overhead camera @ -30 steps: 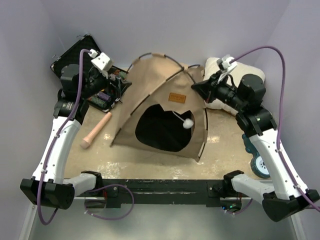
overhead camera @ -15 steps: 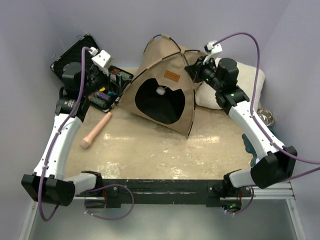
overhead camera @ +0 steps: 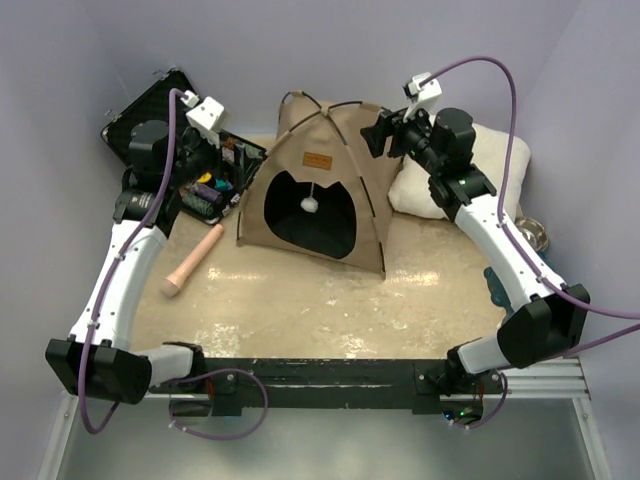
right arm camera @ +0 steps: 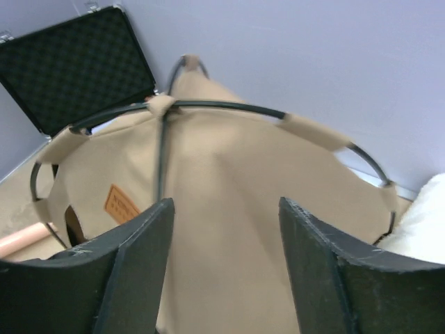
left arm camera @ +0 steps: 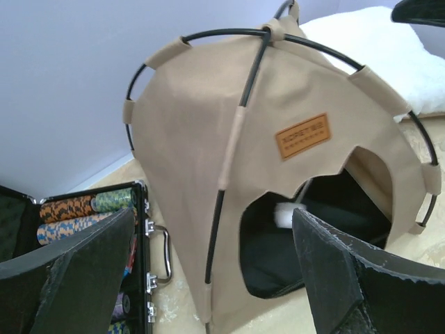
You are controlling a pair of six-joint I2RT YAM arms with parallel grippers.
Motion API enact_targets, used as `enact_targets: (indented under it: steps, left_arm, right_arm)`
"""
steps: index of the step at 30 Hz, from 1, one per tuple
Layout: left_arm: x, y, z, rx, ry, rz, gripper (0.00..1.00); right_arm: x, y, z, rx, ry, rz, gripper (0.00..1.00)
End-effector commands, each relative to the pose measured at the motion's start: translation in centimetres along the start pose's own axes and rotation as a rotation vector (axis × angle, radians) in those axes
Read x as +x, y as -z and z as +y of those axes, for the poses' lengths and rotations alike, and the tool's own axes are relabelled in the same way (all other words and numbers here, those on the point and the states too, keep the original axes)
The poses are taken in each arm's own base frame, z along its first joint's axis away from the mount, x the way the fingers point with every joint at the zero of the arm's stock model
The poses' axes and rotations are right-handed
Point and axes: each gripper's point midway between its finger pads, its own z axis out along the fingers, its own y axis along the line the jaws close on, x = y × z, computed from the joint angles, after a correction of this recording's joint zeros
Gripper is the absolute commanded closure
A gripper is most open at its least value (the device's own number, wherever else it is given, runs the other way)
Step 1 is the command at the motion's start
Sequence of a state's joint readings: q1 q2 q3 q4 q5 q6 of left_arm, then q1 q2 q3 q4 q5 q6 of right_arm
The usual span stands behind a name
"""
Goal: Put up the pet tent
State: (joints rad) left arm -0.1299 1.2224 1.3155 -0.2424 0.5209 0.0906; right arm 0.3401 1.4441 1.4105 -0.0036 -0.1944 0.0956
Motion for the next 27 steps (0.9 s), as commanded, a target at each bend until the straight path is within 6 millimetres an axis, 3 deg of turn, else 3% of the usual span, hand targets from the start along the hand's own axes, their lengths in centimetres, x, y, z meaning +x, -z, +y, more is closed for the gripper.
enact_targets:
  steps: [1,3,5,8,12,15,17,18,23,27]
  left_arm:
    - [-1.6,0.1,1.2,-0.040,0.004,0.004,0.00]
    - [-1.9,0.0,1.2,-0.034,0.005,0.005,0.00]
    - [-2.3,0.0,1.3,-0.036,0.009,0.001,0.00]
    - [-3.1,0.1,1.5,-0.041,0.018,-0.003,0.00]
    - [-4.5,0.5,2.6,-0.069,-0.012,-0.020,0.00]
    - [-5.9,0.7,4.0,-0.100,-0.055,-0.017,0.00]
    - [-6.3,0.6,4.6,-0.102,-0.055,-0.006,0.00]
    - [-6.4,0.6,4.7,-0.100,-0.055,-0.007,0.00]
    - [-5.3,0.1,4.0,-0.055,-0.027,0.004,0.00]
    - [-4.4,-0.2,3.7,-0.031,-0.011,0.017,0.00]
  right_arm:
    - [-5.8,1.5,0.7,-0.016,0.056,-0.133,0.21]
    - [-6.6,2.1,0.7,-0.011,0.086,-0.128,0.09]
    - [-7.4,3.0,0.2,-0.007,0.144,-0.116,0.05]
    - [-6.1,4.4,-2.3,-0.003,0.196,-0.024,0.04]
    - [-0.9,6.1,-9.5,0.102,0.315,0.184,0.02]
    - [4.3,7.2,-14.2,0.178,0.365,0.365,0.01]
    - [8.2,7.6,-15.9,0.175,0.387,0.496,0.01]
    - [10.2,8.3,-17.7,0.195,0.386,0.562,0.01]
    - [17.3,8.7,-21.9,0.207,0.409,0.755,0.02]
    - [22.8,8.0,-23.2,0.134,0.426,0.881,0.01]
